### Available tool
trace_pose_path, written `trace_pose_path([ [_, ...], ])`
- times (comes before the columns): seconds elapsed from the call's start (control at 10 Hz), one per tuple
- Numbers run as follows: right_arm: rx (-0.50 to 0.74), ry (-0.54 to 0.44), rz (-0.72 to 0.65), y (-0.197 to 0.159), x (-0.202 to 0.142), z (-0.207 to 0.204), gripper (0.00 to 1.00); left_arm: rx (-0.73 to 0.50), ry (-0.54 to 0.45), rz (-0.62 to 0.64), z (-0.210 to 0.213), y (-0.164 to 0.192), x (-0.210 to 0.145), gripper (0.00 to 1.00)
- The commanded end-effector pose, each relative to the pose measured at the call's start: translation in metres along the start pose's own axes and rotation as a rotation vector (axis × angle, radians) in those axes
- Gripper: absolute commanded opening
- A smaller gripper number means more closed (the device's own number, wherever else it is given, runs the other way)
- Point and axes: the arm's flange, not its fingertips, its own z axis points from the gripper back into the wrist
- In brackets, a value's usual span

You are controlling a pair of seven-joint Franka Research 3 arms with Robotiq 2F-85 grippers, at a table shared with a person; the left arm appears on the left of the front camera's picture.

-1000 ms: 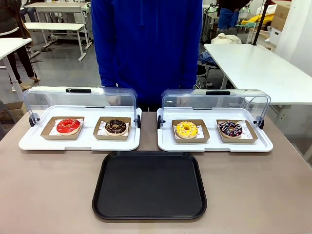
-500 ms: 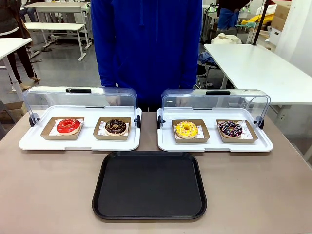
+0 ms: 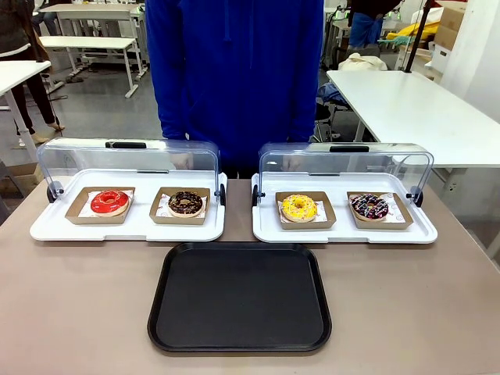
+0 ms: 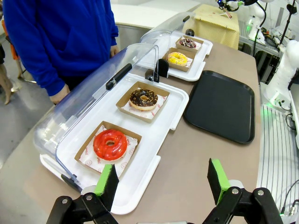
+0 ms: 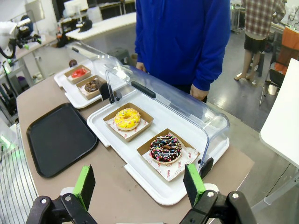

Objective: Move the third donut from the left to the tray.
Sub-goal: Pick up the Paper togo box containing the Donut indicated by the person and place it on the Handle tray.

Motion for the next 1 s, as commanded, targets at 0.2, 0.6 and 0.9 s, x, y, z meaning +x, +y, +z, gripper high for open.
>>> trace_pose_path([
  [0.2,0.002,-0.023,0.026,-0.0033,0.0037,-0.0001,1.00,-0.007,-0.010,-0.012,0.0014,0.0002,0.0019,1.00],
  [0.6,0.002,-0.023,0.026,-0.0033,0.0037,-0.0001,1.00,-0.007,-0.010,-0.012,0.0014,0.0002,0.0019,1.00],
  [0.9,0.002,-0.023,0.026,-0.0033,0.0037,-0.0001,1.00,-0.007,-0.010,-0.012,0.0014,0.0002,0.0019,1.00],
])
